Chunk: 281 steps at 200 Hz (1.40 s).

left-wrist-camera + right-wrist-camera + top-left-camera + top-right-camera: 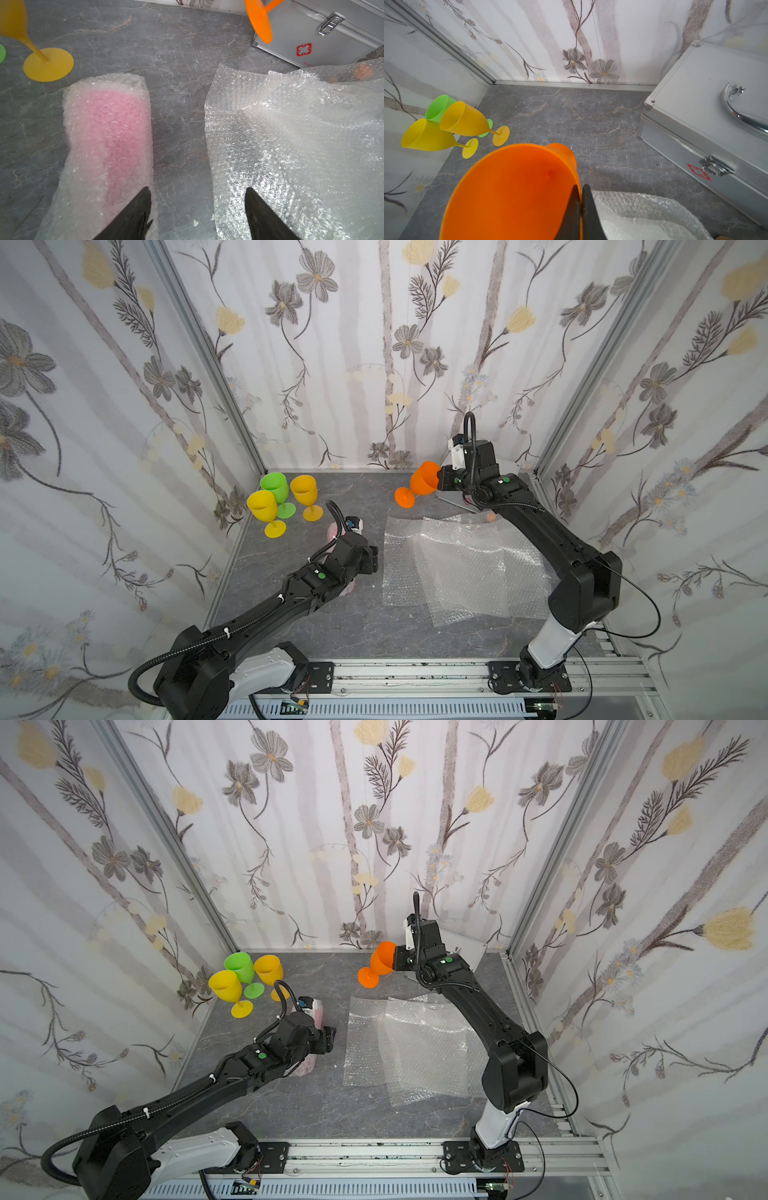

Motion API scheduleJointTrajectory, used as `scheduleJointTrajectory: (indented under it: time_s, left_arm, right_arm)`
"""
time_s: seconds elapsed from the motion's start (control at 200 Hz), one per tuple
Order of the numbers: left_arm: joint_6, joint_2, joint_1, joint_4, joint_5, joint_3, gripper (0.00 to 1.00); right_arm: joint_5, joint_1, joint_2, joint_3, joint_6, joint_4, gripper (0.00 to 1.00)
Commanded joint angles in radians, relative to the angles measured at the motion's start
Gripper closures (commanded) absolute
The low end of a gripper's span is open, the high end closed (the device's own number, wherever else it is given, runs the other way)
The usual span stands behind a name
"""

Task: Unpack wine glasses from bubble wrap
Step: Place the wine glass at the center of the board.

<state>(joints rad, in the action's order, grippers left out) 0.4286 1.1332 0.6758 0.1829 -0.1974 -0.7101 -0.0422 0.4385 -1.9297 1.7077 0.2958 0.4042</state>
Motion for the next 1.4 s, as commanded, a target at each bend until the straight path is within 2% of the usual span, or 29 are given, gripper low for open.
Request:
scheduleJointTrajectory:
  time_s: [0.0,0.265,0.53,0.854,1.034,1.114,1.399]
  left_arm:
    - [0.057,-0.012,-0.031,0.052,0.037,-0.013,0.28]
    - [0.083,-0.034,-0.095,0.133,0.060,-0.025,0.28]
    - [0.106,-0.054,-0.128,0.169,0.067,-0.010,0.28]
    - [0.117,-0.058,-0.133,0.175,0.074,-0.003,0.28]
    - [0.117,-0.058,-0.139,0.178,0.082,-0.006,0.28]
    - [0.117,-0.056,-0.142,0.178,0.084,-0.006,0.28]
    - [0.116,-0.051,-0.153,0.188,0.085,-0.010,0.28]
  right_arm:
    - [0.114,0.001,-0.096,0.117,-0.046,0.055,1.00]
    - [0.248,0.001,-0.330,0.415,-0.097,0.207,1.00]
    - [0.289,-0.004,-0.422,0.472,-0.120,0.251,1.00]
    - [0.264,-0.011,-0.507,0.519,-0.124,0.253,1.00]
    - [0.241,-0.013,-0.506,0.526,-0.124,0.240,0.90]
    - [0.226,-0.011,-0.505,0.540,-0.122,0.239,0.83]
    - [0.212,-0.026,-0.484,0.566,-0.136,0.246,0.75]
